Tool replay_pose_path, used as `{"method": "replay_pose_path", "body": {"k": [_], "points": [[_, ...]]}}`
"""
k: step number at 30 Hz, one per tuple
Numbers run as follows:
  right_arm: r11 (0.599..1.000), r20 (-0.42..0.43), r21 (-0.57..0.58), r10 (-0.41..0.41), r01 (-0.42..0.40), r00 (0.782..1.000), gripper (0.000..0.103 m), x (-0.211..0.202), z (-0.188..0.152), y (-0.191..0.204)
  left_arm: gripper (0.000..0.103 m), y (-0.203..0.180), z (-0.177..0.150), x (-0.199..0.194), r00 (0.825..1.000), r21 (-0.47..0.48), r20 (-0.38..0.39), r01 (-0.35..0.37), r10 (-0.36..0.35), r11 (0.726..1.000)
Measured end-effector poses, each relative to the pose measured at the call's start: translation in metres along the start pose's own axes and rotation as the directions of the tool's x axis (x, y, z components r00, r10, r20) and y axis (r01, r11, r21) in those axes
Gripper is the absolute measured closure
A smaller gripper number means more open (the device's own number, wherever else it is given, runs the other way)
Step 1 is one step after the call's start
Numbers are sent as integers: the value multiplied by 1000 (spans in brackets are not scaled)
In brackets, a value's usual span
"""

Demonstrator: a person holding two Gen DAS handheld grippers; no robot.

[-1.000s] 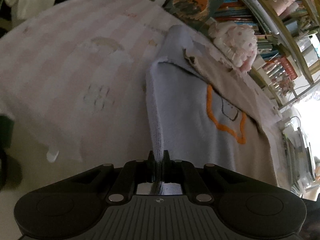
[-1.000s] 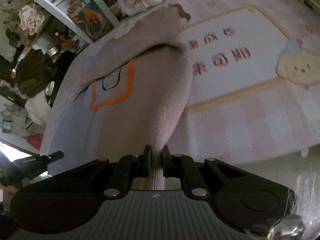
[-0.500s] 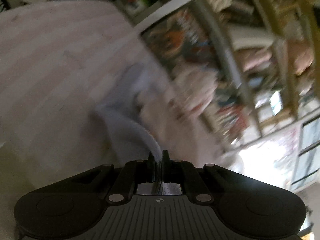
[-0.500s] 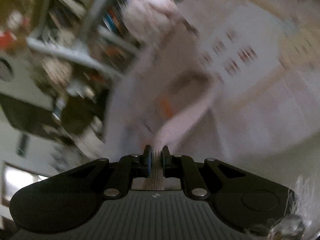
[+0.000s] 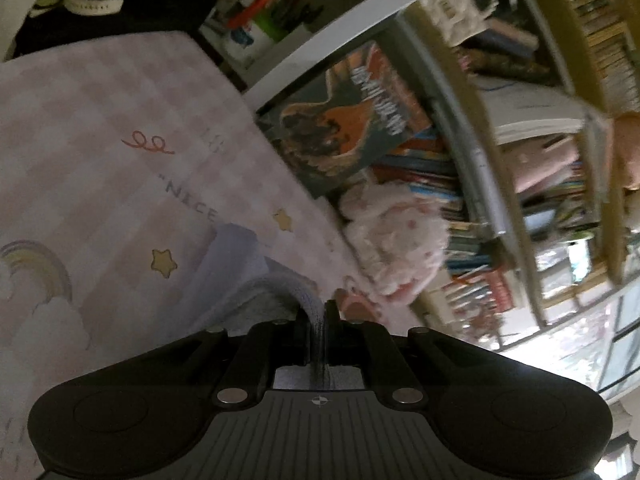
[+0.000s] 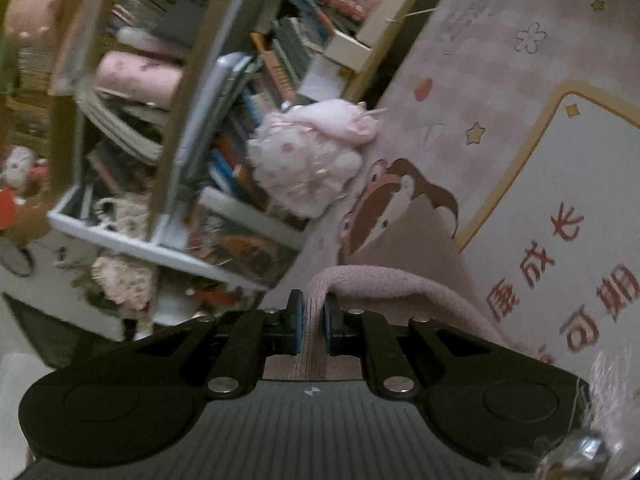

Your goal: Fold clothes

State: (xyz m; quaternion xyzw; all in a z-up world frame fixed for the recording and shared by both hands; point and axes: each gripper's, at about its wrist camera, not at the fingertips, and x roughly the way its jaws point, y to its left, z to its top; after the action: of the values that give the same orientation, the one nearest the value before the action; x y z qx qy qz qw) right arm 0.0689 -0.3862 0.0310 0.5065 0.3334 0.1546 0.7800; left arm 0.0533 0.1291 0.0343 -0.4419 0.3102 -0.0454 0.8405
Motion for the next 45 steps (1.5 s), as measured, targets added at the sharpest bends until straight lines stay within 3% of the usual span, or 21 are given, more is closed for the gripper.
{"method": "replay_pose_path", "body": {"k": [7,9,10,12,13,15,17,19,22,26,27,28,29,30,32,33,37,39,43,44,45], "points": [[993,3,5,-119,119,993,93,36,7,-13,94,9,11,46,994,42,-69,-86,89,995],[989,2,-4,-150,150,989,87,45,9,-15,89,8,13,54,990,75,-92,-103,110,992],[987,-3,-14,-163,163,987,84,48,10,-15,82,6,15,55,987,100,-104,-111,122,989],[981,10,-63,-184,184,983,56,50,12,-9,69,3,20,51,989,149,-89,-107,121,983],[975,37,-100,-195,197,980,53,47,12,-5,56,2,23,46,991,172,-69,-98,111,980],[959,70,-180,-210,219,975,45,43,14,2,45,0,26,35,994,236,-13,-106,113,966],[935,82,-257,-231,244,970,44,42,15,6,45,-1,28,24,991,310,44,-133,126,941],[885,78,-366,-280,289,957,44,47,12,10,45,-3,25,27,986,395,27,-164,167,904],[754,86,-550,-376,359,923,44,63,1,17,45,-11,13,40,973,543,31,-210,231,813],[633,104,-672,-432,383,896,48,90,-10,21,47,-23,-2,65,967,670,29,-208,254,713],[629,102,-676,-435,383,895,51,96,-9,21,58,-26,-4,71,967,688,15,-195,255,699],[625,100,-680,-439,383,893,54,103,-8,21,88,-26,-4,77,966,695,-1,-184,257,695],[628,93,-676,-447,386,890,76,109,-6,20,98,-25,-2,82,963,690,-9,-188,268,699],[648,74,-650,-466,397,882,95,113,0,18,98,-22,1,84,963,676,-15,-189,269,712],[699,60,-591,-459,402,886,95,111,10,13,98,-17,11,70,980,593,12,-167,199,788],[727,61,-559,-443,398,895,96,107,14,10,98,-14,13,65,982,568,29,-171,188,805],[816,66,-435,-392,380,918,96,94,30,-2,98,9,20,82,959,518,-11,-238,284,821],[779,46,-458,-461,429,886,96,109,27,-13,95,9,20,87,956,523,-16,-242,293,817],[721,82,-526,-486,452,870,96,115,17,-8,88,7,22,83,958,549,-14,-233,288,803],[706,94,-540,-491,459,866,95,115,17,-5,84,5,23,81,958,560,-8,-232,285,795],[691,108,-552,-495,467,862,85,114,16,-2,81,2,24,79,960,573,8,-235,281,786]]}}
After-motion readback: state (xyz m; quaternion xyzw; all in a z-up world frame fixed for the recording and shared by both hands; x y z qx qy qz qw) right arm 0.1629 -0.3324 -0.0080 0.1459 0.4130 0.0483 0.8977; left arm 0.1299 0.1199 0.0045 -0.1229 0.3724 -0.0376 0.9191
